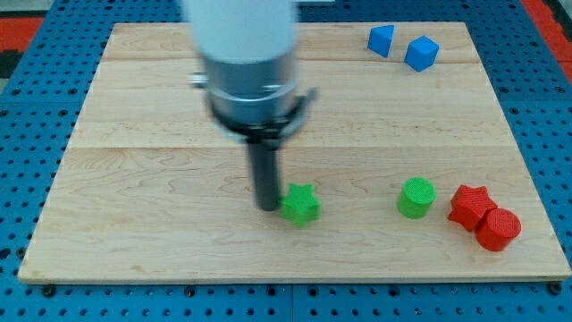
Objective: Push the blue triangle left to the blue cube
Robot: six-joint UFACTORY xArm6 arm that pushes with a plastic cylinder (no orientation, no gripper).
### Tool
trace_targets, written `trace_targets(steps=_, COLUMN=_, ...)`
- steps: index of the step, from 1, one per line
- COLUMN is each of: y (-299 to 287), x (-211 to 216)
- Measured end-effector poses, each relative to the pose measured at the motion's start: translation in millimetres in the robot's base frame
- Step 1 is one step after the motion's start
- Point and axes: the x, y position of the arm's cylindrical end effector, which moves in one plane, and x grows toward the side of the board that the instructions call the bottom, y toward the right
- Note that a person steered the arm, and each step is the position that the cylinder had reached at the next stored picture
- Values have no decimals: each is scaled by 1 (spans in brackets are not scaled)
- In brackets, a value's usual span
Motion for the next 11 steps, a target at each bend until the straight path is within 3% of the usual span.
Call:
trace_targets(steps=1, y=88, x=2)
trace_targets(steps=2, y=60, x=28)
trace_targets(steps=3, y=28, x=-54)
trace_targets(steps=4, y=105, x=-177)
trace_targets(steps=5, y=236, x=-231)
trace_targets(steps=6, y=305, x=-294)
trace_targets(steps=7, y=259, x=-335)
trace_targets(steps=8, y=161, x=-331)
trace_targets(steps=9, y=105, x=-279)
trace_targets(steps=10, y=85, x=-217)
trace_targets(steps=11, y=68, x=-233)
